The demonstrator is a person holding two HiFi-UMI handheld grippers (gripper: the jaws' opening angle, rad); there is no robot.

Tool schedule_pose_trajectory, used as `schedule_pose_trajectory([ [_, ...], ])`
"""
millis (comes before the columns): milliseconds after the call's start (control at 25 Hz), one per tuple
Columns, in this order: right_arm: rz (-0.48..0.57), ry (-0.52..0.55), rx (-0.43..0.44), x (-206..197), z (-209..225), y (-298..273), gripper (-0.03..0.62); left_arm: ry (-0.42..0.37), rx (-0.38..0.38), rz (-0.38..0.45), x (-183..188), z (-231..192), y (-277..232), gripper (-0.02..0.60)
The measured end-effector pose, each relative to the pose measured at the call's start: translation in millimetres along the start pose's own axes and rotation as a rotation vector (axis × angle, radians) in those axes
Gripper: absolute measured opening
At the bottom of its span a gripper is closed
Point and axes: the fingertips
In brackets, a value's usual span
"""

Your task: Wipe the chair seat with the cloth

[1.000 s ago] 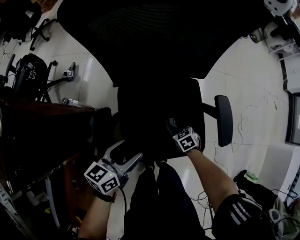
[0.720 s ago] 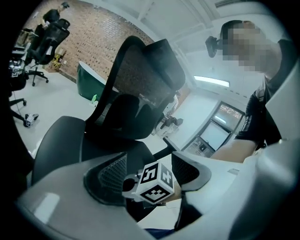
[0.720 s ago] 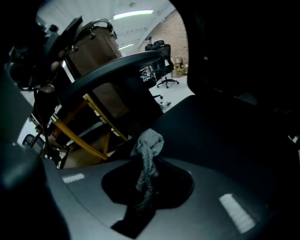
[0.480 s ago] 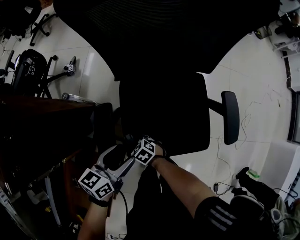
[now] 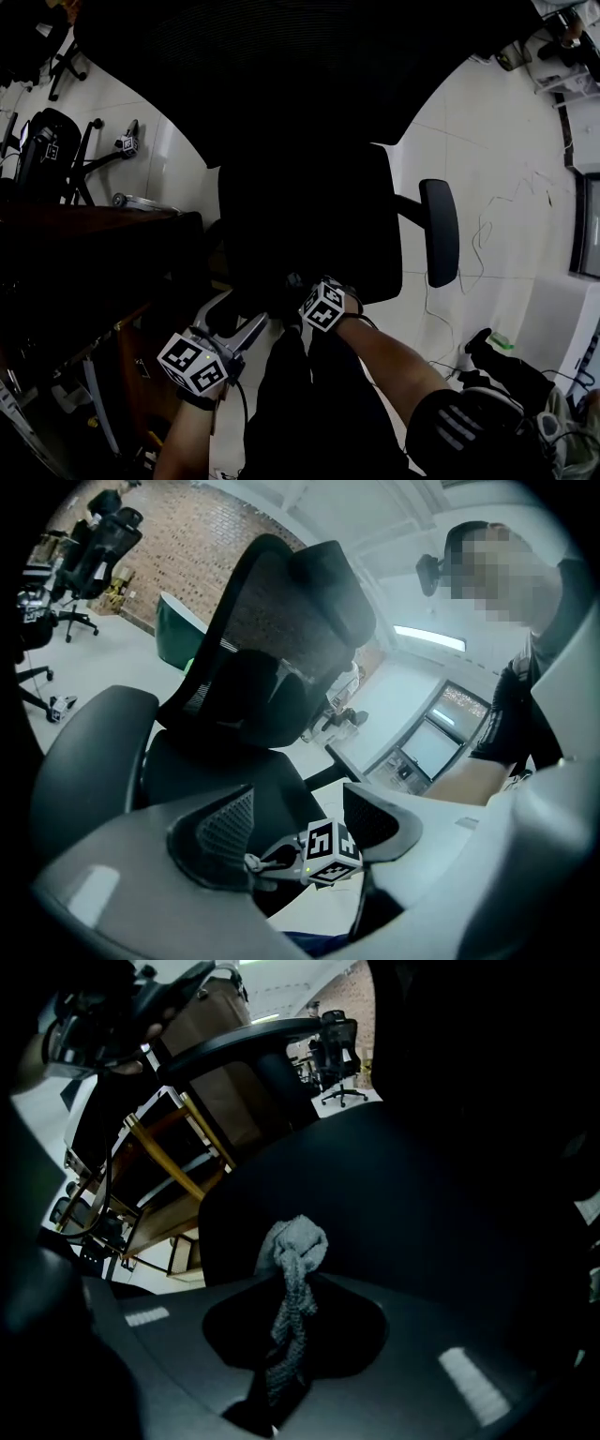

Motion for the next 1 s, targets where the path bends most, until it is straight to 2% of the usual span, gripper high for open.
schedule_pose_trajectory([
  [120,-0.027,-0.064,-0.054,-50,25,38,0.052,-0.013,-0.037,-0.008,0,20,-13,0.321],
  [320,-0.083,-0.108,-0.140,-115,56,98,0.052,-0.045,-0.094,-0.028,2,60,-31,0.321],
  [560,-0.093,-0.188,-0.236,-153,81,152,0.052,-0.071,-0.135,-0.034,8,88,-41,0.321],
  [680,-0.102,-0.204,-0.241,-161,83,160,0.052,-0.076,-0.135,-0.036,9,92,-41,0.321],
  [800,-0.060,-0.246,-0.248,-155,83,164,0.052,-0.079,-0.126,-0.035,11,92,-38,0.321],
  [1000,0.183,-0.337,-0.185,-96,55,192,0.052,-0.084,-0.113,-0.010,28,100,-23,0.321],
])
Point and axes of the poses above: the fingertips, and each gripper's own axes: y backward along the fingers, z to its right, x out of its top, and after that the axes turned 15 degrees about x, right-handed
